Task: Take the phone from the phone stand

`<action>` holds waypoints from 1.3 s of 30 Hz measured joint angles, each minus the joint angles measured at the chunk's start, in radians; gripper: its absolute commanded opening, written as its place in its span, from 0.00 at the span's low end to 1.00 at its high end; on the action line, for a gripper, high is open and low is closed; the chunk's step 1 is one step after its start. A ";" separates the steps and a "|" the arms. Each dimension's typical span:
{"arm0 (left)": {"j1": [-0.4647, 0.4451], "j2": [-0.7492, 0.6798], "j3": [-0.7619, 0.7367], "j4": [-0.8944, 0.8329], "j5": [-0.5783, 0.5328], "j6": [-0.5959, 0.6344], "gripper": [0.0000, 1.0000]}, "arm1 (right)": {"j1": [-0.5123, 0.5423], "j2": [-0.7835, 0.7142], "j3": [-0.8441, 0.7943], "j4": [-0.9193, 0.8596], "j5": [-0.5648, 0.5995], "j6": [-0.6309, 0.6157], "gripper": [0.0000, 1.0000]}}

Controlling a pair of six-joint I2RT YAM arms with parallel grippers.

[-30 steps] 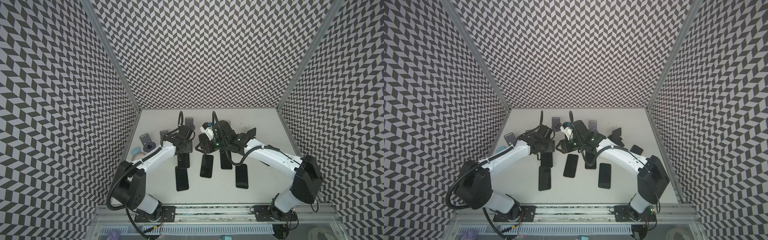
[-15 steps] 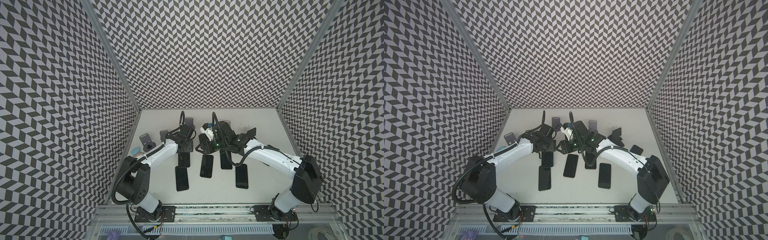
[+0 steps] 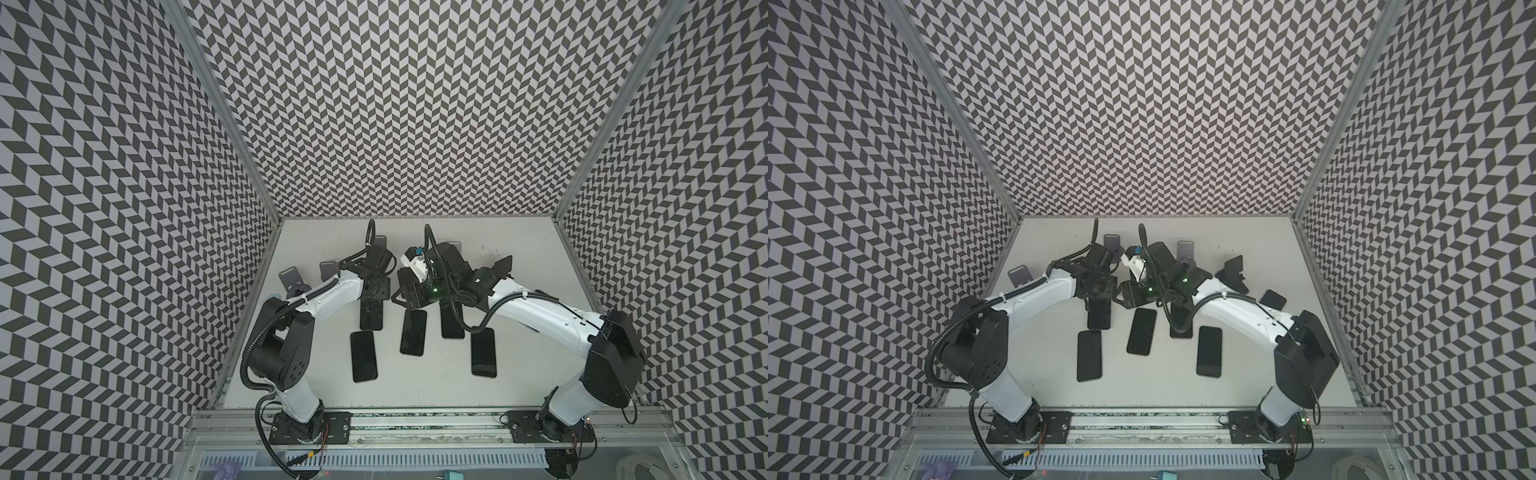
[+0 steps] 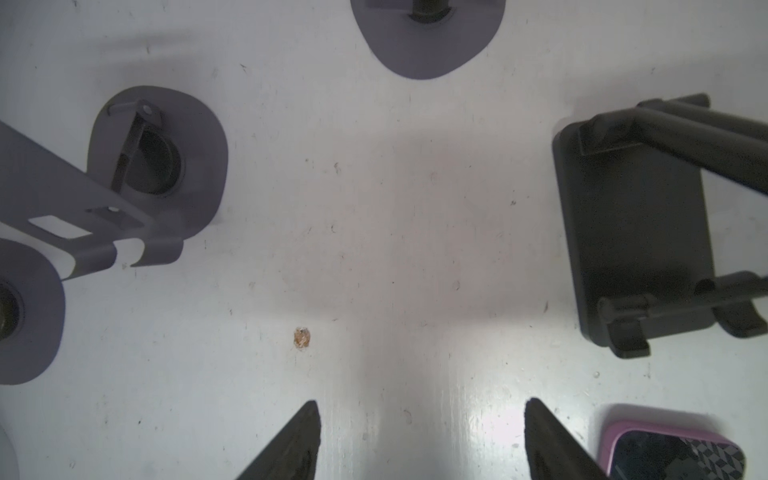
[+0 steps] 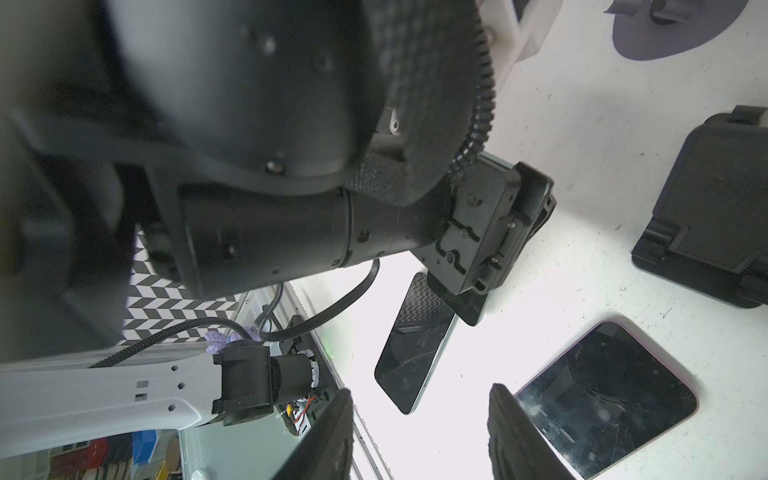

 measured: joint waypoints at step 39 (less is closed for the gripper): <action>0.059 0.163 0.067 0.040 0.026 0.010 0.52 | 0.000 0.000 0.000 -0.011 0.001 -0.019 0.52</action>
